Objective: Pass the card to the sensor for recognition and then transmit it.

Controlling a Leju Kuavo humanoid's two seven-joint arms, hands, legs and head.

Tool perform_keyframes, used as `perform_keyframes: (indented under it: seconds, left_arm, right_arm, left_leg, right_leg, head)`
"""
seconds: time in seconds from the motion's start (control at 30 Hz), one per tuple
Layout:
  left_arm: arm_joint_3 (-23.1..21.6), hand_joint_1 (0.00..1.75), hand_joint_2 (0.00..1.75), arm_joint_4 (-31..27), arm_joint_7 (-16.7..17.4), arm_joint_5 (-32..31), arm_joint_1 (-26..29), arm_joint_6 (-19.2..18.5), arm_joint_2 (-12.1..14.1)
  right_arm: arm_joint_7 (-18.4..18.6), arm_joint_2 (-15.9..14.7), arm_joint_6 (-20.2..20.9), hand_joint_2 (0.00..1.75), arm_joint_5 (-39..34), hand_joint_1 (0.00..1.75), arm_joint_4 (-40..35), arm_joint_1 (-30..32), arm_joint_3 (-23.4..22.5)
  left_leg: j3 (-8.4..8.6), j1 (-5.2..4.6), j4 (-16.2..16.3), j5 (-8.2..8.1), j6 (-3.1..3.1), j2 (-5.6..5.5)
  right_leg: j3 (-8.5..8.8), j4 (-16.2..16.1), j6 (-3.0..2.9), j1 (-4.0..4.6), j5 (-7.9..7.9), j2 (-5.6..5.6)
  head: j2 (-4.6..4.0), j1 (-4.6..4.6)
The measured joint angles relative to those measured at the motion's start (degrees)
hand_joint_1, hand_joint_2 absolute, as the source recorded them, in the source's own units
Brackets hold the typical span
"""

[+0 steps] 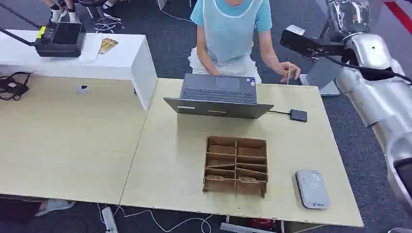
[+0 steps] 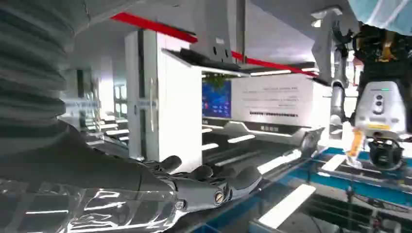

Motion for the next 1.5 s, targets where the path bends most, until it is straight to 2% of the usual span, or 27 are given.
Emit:
perform_keyframes:
  seconds: [0.3, 0.67, 0.7, 0.73, 0.77, 1.33, 1.5]
  left_arm:
    - [-0.22, 0.0, 0.0, 0.0, 0.42, 0.0, -0.02, -0.02, 0.02]
    - [-0.24, 0.0, 0.0, 0.0, 0.5, 0.0, 0.02, 0.0, 0.09]
    - [-0.26, 0.0, 0.0, 0.0, 0.5, 0.0, 0.01, 0.02, 0.09]
    - [-0.28, 0.0, 0.0, 0.0, 0.52, 0.0, 0.02, 0.02, 0.07]
    - [-0.31, 0.0, 0.0, 0.0, 0.52, 0.0, 0.03, 0.02, 0.07]
    - [-0.61, 0.0, 0.0, 0.0, 0.5, 0.0, 0.05, 0.02, 0.09]
    - [-0.61, 0.0, 0.0, 0.0, 0.46, 0.0, 0.05, 0.04, 0.09]
  right_arm:
    - [-1.09, 0.2, -2.31, 1.75, -6.22, 0.0, 3.45, 2.39, -3.49]
    - [-1.25, 0.59, -2.36, 1.75, -7.95, 0.0, 4.78, 3.67, -5.97]
    - [-1.25, 0.61, -2.36, 1.75, -8.15, 1.38, 4.85, 3.77, -6.12]
    - [-1.25, 0.61, -2.38, 1.75, -8.19, 1.64, 4.89, 3.89, -6.27]
    - [-1.25, 0.61, -2.43, 1.75, -8.24, 1.75, 4.92, 4.02, -6.32]
    - [-1.84, 0.59, -3.23, 1.75, -7.47, 1.75, 5.72, 5.34, -7.3]
    - [-2.38, 0.46, -4.68, 1.75, -7.82, 1.75, 5.83, 5.75, -7.41]
  left_leg:
    - [0.0, 0.01, 0.0, 0.0, 0.0, 0.02]
    - [-0.01, 0.01, 0.0, 0.0, 0.0, 0.02]
    - [-0.01, 0.01, 0.0, 0.0, 0.0, 0.02]
    - [-0.01, 0.01, 0.0, 0.0, 0.0, 0.02]
    - [0.0, 0.01, 0.0, 0.0, 0.0, 0.03]
    - [0.0, 0.0, 0.0, 0.0, 0.0, 0.04]
    - [0.0, 0.0, 0.0, 0.0, 0.0, 0.04]
  right_leg:
    - [-0.03, 0.0, 0.0, 0.01, 0.0, 0.03]
    - [-0.03, 0.0, 0.0, 0.0, 0.0, 0.03]
    - [-0.03, 0.0, 0.0, 0.0, 0.0, 0.03]
    - [-0.03, 0.0, 0.0, 0.0, 0.0, 0.03]
    - [-0.04, 0.0, 0.0, 0.0, 0.0, 0.03]
    - [-0.06, 0.0, 0.0, 0.0, 0.0, 0.04]
    - [-0.07, 0.0, 0.0, 0.0, 0.0, 0.04]
  head:
    - [0.0, -0.02]
    - [0.0, 0.0]
    - [0.0, -0.02]
    - [0.0, 0.0]
    - [0.0, -0.02]
    - [0.0, -0.02]
    - [0.0, -0.02]
